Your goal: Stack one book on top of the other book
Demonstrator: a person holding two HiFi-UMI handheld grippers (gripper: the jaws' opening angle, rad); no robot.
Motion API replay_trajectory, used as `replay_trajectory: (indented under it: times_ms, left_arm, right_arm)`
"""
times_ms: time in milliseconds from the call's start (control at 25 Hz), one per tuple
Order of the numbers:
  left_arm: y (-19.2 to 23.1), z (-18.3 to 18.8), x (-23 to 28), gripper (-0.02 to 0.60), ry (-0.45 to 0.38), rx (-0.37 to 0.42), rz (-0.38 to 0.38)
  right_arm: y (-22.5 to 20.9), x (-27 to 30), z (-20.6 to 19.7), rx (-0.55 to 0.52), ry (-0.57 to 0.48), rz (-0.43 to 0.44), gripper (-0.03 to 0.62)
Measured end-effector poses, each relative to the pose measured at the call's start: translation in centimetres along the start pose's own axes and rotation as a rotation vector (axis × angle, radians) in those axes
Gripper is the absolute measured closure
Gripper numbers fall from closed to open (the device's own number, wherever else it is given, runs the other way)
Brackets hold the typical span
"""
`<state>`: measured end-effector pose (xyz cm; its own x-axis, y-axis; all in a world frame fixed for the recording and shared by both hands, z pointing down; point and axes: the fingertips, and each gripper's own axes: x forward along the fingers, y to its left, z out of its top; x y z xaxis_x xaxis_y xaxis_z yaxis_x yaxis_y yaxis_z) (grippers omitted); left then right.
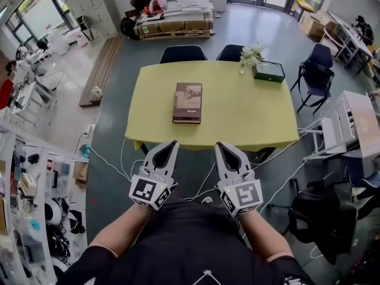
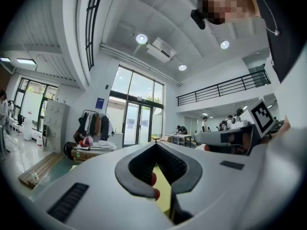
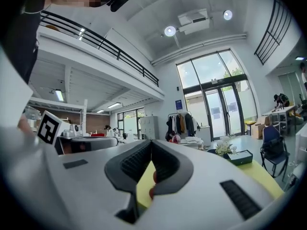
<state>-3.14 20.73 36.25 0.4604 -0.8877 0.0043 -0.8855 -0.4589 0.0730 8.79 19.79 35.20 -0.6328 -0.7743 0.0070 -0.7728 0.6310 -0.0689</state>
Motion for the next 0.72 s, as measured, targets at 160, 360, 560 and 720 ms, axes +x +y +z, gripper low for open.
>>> replay_trajectory:
  times_ms: [160,360,560,720]
  left_arm:
    - [1.1,0.1,-0.8,0.574,-0.018,-0.016,-0.048]
    - [4.3,0.5,-3.7,0.574,-0.025,-0.037,-0.102]
    - [7.6,-0.3,-7.4,0.574,-0.005,-0.08,-0.151]
    - [8.2,-0.1,-8.8,0.574,-0.014,-0.074,-0.191]
  right_arm:
    - [1.6,0.1,-0.5,-0.027,0.012,-0.046,0.579]
    - [5.3,1.7,-0.7,0.007,0.008,-0.099,0.579]
    - [9.2,2.0,-1.2,0.002,0.035,-0.178,0.579]
    - [11.1,1.6,-0.9,-0.014,0.035,-0.236,0.579]
